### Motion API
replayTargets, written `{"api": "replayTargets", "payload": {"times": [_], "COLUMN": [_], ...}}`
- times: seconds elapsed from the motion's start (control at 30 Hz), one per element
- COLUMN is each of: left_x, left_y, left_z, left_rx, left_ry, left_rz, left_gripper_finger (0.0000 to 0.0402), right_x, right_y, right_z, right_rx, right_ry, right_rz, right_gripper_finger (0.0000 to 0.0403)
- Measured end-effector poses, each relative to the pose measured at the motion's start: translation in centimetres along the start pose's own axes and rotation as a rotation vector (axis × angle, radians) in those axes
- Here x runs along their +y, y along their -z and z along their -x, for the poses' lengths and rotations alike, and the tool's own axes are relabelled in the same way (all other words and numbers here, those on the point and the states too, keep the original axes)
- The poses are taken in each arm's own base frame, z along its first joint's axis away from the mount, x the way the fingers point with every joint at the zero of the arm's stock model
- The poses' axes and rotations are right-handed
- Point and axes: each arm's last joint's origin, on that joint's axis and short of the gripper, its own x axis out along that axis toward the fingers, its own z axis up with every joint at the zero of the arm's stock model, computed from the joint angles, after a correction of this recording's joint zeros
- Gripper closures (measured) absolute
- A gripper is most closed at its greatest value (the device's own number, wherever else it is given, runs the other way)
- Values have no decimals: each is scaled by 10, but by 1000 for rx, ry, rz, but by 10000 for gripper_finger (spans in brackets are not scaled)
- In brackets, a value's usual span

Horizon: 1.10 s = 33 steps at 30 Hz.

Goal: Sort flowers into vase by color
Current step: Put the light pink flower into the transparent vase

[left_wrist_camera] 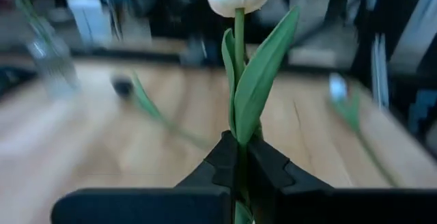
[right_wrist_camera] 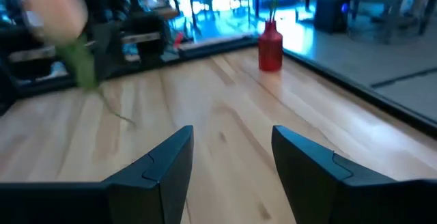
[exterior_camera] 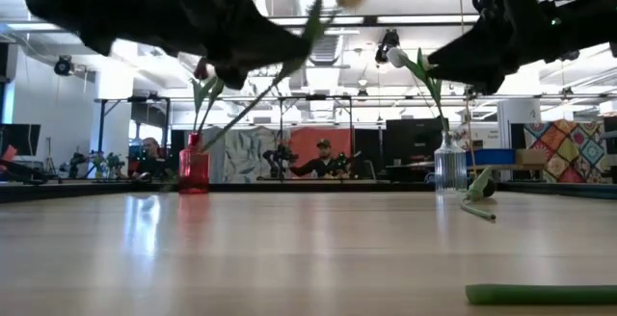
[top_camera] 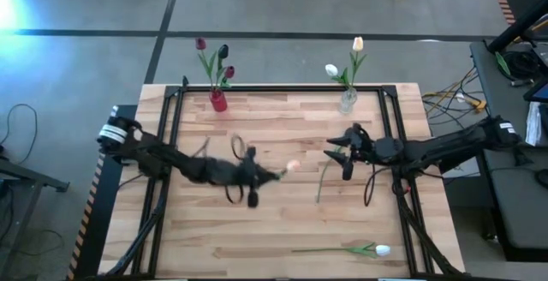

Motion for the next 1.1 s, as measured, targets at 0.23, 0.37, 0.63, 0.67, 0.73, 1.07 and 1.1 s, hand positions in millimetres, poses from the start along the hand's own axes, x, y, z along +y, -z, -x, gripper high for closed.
{"api": "replayTargets", "payload": {"times": [0.23, 0.37, 0.63, 0.67, 0.73, 1.07, 1.1], "left_x": [49, 68, 94, 96, 98, 101, 101], "left_y": [-18, -35, -58, -59, -58, -56, -57], "left_z": [4, -4, -15, -17, -21, -35, -35], "left_rx": [-196, -251, -316, -318, -310, -306, -308], "left_ry": [34, 20, 28, 26, 35, 28, 32], "left_rz": [-27, -87, -151, -153, -165, -205, -207], "left_gripper_finger": [401, 401, 401, 401, 402, 401, 401], "right_x": [9, 17, 35, 36, 37, 41, 41], "right_y": [-2, -11, -33, -36, -43, -59, -60], "right_z": [-21, -40, -77, -79, -84, -106, -107], "right_rx": [-145, -176, -251, -273, -325, -368, -371], "right_ry": [-45, -45, -28, -21, 7, 62, 61], "right_rz": [18, 58, 131, 133, 141, 144, 143], "right_gripper_finger": [211, 211, 211, 211, 211, 211, 211]}}
